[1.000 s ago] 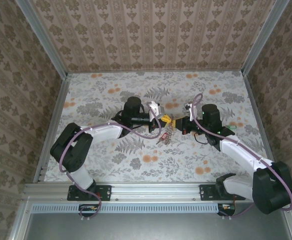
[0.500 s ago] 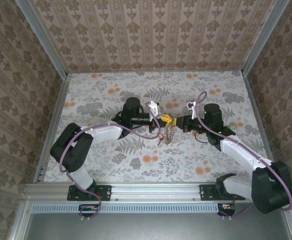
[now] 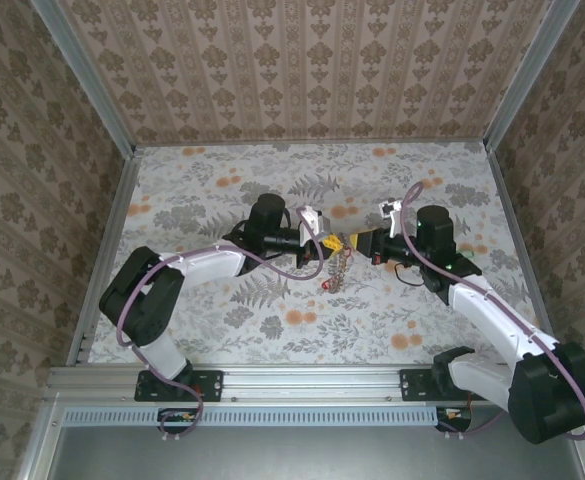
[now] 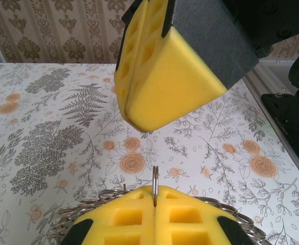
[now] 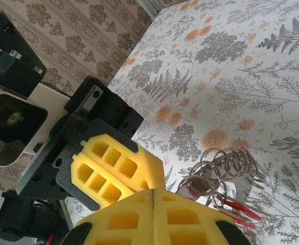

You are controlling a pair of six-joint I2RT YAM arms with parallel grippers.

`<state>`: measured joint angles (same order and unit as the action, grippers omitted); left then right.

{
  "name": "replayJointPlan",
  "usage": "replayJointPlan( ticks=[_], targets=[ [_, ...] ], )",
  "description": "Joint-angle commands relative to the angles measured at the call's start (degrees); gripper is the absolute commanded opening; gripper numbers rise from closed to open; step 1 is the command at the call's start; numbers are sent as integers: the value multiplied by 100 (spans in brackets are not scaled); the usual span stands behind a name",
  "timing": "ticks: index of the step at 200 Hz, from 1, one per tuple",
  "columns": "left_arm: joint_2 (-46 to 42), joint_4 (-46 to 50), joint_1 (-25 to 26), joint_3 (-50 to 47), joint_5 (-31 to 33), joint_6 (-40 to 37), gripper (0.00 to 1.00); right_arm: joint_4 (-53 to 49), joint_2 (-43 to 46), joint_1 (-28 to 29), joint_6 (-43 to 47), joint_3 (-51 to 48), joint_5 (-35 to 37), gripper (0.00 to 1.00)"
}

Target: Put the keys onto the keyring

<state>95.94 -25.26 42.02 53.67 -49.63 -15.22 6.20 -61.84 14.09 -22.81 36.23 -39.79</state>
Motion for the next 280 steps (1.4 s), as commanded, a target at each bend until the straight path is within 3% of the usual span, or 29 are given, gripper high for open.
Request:
replayJointPlan(
  ticks=[1,44,82,136,190,237,280],
  targets=[
    [-273,61,43,212,-39,-215,0,-573,111,-27,382,274,75,0],
    [-358,823,52,378,176,-658,0,-1308,369,-78,542,253,1955,24],
    [-540,2021,35,672,474,-1362,0,-2004,181,-269,280,444,3097,30],
    [-970,3164,-276,960,535,-1875,0,-1833,-112,-342,136,488,2957,36],
    [-1480,4903,-748,1300,687,-2734,0,-1617,-226,-343,78,521,2709,40],
    [-1728,6252,-880,1527,1536,-3488,0,-1393,-387,-343,-24,543,2517,42],
    [-1587,6488,-800,1559,1702,-3618,0,-1402,-586,-347,-118,620,2424,43]
  ],
)
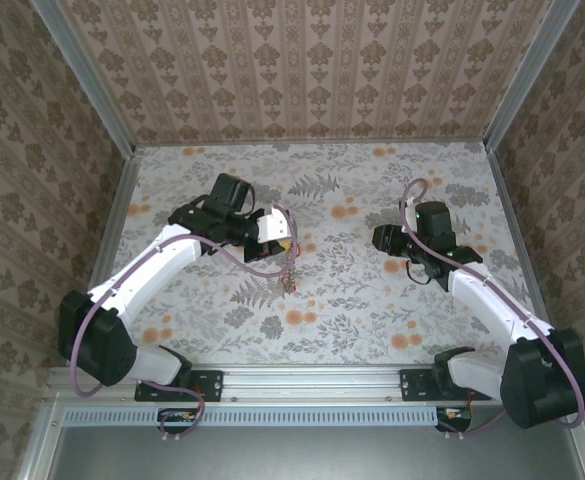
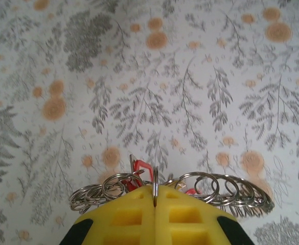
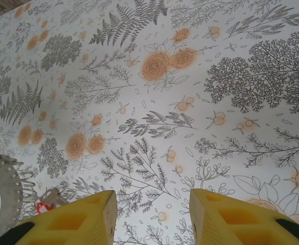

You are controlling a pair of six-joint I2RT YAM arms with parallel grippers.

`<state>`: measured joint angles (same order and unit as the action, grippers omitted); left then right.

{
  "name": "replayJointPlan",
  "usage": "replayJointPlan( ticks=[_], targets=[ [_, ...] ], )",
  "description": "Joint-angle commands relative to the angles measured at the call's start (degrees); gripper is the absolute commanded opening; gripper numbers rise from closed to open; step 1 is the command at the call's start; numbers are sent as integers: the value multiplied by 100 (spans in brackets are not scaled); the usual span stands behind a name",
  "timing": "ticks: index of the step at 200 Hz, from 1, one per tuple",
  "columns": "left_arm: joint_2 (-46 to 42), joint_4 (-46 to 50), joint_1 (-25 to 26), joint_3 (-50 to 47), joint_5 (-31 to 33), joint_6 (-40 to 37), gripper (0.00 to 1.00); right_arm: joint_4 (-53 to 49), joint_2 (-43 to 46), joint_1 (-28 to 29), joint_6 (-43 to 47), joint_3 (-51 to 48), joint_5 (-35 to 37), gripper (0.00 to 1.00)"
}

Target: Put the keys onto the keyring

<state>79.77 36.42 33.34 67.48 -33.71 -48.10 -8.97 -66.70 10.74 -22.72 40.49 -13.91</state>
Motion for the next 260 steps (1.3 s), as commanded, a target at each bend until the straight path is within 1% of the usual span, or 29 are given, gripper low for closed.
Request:
replayJointPlan(
  ticks=[1,24,53,100,134,161,177,187,197,223,248,260],
  targets=[
    [39,316,76,178,111,-331,0,115,-104,-12,-127,195,-164,43],
    [356,258,277,279,155,-323,0,16,-152,-6,-143,249,-167,44],
    [975,240,581,539,286,-313,0,-130,-151,-11,-99,258,-86,44],
    [1991,250,1095,1155,408,-247,0,-366,33,-55,-134,141,384,45],
    [2597,176,1390,1594,392,-140,0,-368,230,-168,-196,-80,534,46],
    [2952,93,1564,1802,237,-18,0,-342,330,-253,-230,-223,547,46],
    [3114,-70,1652,1851,152,172,2,-296,374,-274,-217,-306,547,47],
    [3196,-194,1690,1856,100,306,7,-273,377,-274,-216,-346,547,47],
    [3281,-316,1721,1860,36,449,7,-263,368,-277,-207,-370,539,47],
    [3373,-843,1802,1798,-122,933,13,-316,264,-290,-248,-356,383,50],
    [3277,-1361,1877,1661,-236,1381,14,-622,-138,-327,-188,-37,-335,50],
    [3089,-1846,1869,1425,-254,1704,14,-808,-430,-327,-93,168,-677,50]
  ],
)
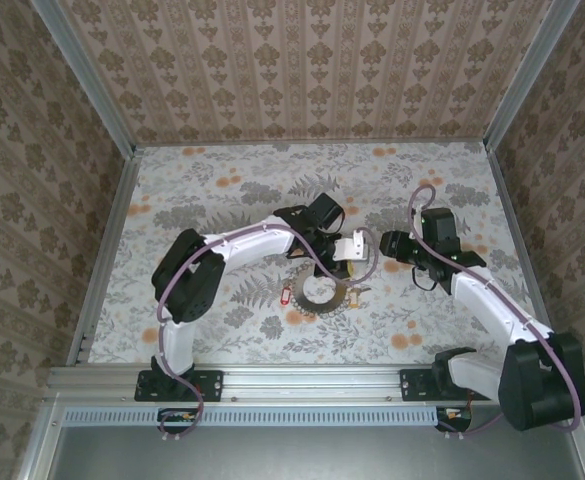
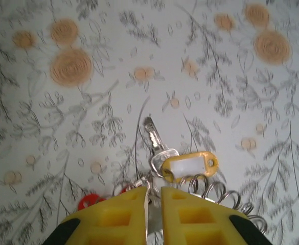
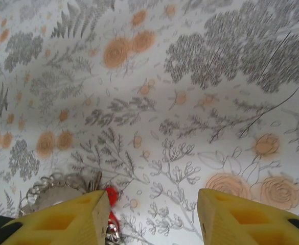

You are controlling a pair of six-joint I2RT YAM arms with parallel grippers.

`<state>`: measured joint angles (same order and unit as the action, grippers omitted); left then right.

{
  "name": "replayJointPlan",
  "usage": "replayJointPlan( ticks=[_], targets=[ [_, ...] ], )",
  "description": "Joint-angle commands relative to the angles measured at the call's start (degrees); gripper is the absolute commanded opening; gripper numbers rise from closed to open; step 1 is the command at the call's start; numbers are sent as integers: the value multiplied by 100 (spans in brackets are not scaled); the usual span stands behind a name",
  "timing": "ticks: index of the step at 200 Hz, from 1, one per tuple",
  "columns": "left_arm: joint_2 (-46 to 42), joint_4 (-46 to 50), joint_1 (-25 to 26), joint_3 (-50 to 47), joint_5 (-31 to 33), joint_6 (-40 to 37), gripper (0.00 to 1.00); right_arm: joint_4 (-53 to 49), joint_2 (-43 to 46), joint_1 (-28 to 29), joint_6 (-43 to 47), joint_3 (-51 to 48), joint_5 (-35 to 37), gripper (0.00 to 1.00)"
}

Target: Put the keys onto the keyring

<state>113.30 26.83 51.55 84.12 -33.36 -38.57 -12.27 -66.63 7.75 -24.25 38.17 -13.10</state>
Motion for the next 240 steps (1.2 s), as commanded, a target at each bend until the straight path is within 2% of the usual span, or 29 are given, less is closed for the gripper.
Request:
replayJointPlan(
  ticks=[1,38,72,93,97,108,122,157,165,173,180,184,190,211,228,240],
  targets=[
    [-290,-928,44,-265,-287,779,14,-487,-451,-28,65,418,-787,50],
    [-1467,-3198,-286,-1731,-284,2107,14,-585,-1015,27,272,669,-1530,49],
    [-2750,-4898,-706,-3174,537,3351,22,-656,-1264,300,601,815,-1700,50],
    [-3292,-5308,-911,-3817,1013,4007,26,-837,-1660,608,818,974,-1495,50],
    [-3378,-5363,-953,-3918,1068,4151,32,-855,-1708,660,848,995,-1446,50],
    [-3592,-5447,-1044,-4167,1278,4571,36,-868,-1841,773,900,1032,-1369,50],
    [-3792,-5226,-1143,-4330,1572,5045,42,-878,-1996,872,922,1076,-1284,50],
    [-4197,-4842,-1475,-4695,2254,6048,47,-876,-2189,1056,949,1086,-1151,50],
    [-4294,-4819,-1608,-4826,2355,6357,58,-859,-2195,1087,952,1079,-1120,50],
    [-4386,-4764,-1730,-4992,2523,6768,76,-854,-2203,1115,953,1069,-1111,50],
    [-4444,-4699,-1828,-5103,2768,7169,95,-836,-2213,1130,941,1052,-1090,51],
    [-4462,-4609,-1894,-5162,2858,7417,100,-830,-2226,1139,932,1039,-1074,51],
    [-4452,-4543,-2028,-5228,2736,7651,100,-821,-2250,1152,923,1024,-1068,51],
    [-4185,-4438,-2313,-5190,1688,7995,100,-754,-2306,1153,873,969,-1066,51],
    [-3807,-4224,-2216,-4971,948,7865,96,-633,-2332,1162,815,909,-1165,51],
    [-3600,-4030,-1984,-4846,830,7653,89,-577,-2382,1159,791,906,-1265,51]
  ],
)
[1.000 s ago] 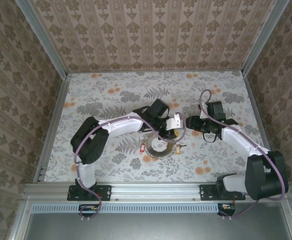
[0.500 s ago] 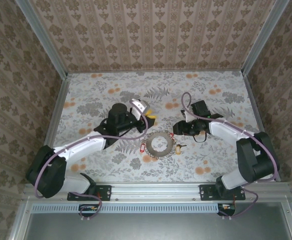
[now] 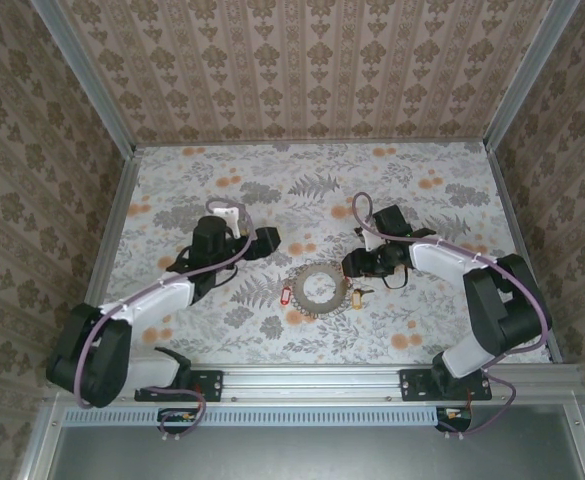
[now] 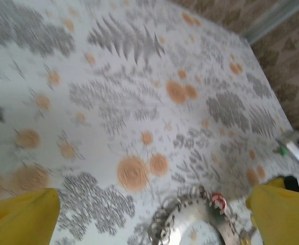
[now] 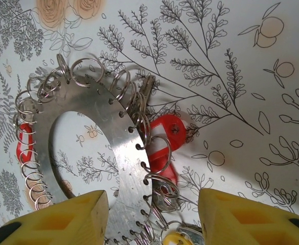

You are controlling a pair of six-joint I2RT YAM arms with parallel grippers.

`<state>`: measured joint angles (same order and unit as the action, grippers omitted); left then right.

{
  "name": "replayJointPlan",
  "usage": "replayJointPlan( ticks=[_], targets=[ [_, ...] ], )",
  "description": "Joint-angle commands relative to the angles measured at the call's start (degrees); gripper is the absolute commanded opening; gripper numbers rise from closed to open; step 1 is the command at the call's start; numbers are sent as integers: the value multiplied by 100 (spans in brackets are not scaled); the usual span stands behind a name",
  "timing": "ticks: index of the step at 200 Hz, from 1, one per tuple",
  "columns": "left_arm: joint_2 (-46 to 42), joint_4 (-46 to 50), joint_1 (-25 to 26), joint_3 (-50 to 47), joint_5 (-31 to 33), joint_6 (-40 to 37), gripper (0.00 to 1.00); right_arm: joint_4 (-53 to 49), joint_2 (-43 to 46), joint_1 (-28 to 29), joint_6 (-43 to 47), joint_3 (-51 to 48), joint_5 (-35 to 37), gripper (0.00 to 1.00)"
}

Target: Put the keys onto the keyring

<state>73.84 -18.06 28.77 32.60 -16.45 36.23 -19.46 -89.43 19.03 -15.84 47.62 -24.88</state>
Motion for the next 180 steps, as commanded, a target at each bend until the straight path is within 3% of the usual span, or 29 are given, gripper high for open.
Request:
replayJointPlan(
  ticks=[1,26,70,153,180],
  targets=[
    [361,469,312,312,-856,156,89,143,-106,31,-51,-36,-100,51],
    [683,1067,770,561,-739,-45,81,214,-228,40,-50,-31,-237,50],
    [1596,1470,1211,1095,-1085,-64,66,273,-498,40,36,22,-400,49],
    [2226,2307,1219,1477,-733,-77,45,432,-934,44,169,85,-1048,44],
    [2417,2325,1207,1536,-775,-70,43,507,-946,40,213,30,-1317,40]
  ],
)
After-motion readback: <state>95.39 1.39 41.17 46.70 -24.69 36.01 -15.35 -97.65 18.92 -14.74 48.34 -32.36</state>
